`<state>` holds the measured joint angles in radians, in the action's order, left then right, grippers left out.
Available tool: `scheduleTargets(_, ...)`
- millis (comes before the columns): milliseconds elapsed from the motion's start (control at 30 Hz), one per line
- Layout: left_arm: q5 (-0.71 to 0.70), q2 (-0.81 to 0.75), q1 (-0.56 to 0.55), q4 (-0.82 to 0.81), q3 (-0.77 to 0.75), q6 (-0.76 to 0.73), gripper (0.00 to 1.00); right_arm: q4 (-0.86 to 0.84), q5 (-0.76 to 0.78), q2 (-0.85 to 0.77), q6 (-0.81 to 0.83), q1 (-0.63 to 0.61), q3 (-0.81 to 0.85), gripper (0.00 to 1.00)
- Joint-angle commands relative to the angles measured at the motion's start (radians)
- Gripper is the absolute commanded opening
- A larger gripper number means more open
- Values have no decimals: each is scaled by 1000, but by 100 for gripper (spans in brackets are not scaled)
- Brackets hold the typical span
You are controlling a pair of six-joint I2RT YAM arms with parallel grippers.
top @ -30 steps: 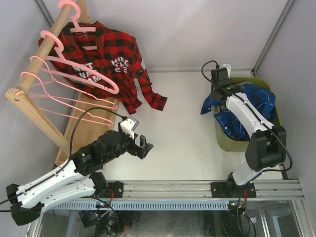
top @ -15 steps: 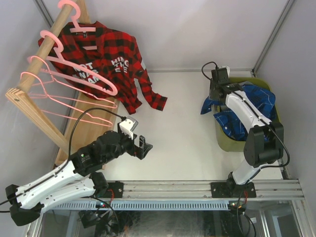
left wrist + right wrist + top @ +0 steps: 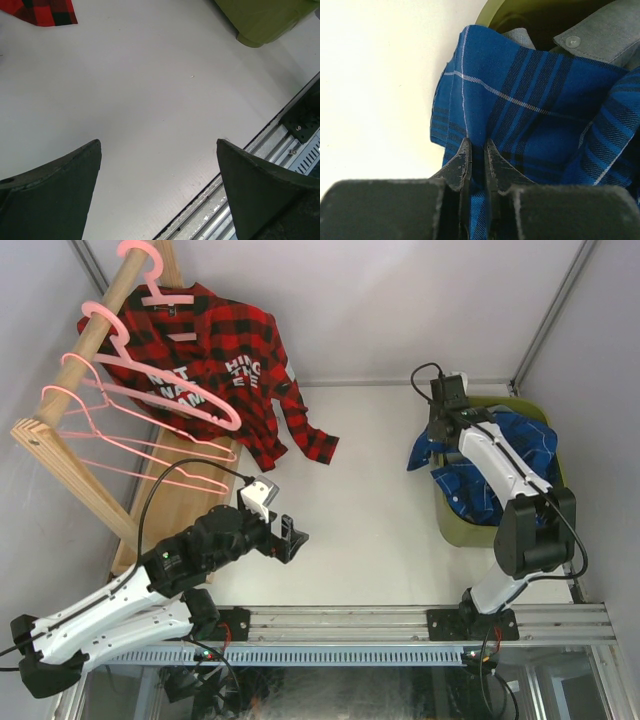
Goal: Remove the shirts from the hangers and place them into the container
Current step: Place the shirt in the bin.
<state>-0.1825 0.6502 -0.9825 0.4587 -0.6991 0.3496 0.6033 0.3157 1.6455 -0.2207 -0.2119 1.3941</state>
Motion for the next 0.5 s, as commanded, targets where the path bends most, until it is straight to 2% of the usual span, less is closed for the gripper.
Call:
scheduleTargets(0,-18,-11,-2,-22,3,14,100,-39,48,-106,-14,-1,41,0)
scheduleTargets(167,-14,-7,-2,-23,2,13,100,-47,42,-183,-10,12,38,0)
scheduleTargets(267,-11,-4,-2,-26,4,12,100,-30,-51,-205,-14,37,40,0)
scheduleTargets(467,-9,-3,-2,-29,11,17,100,4,-141,-189,-2,52,32,0)
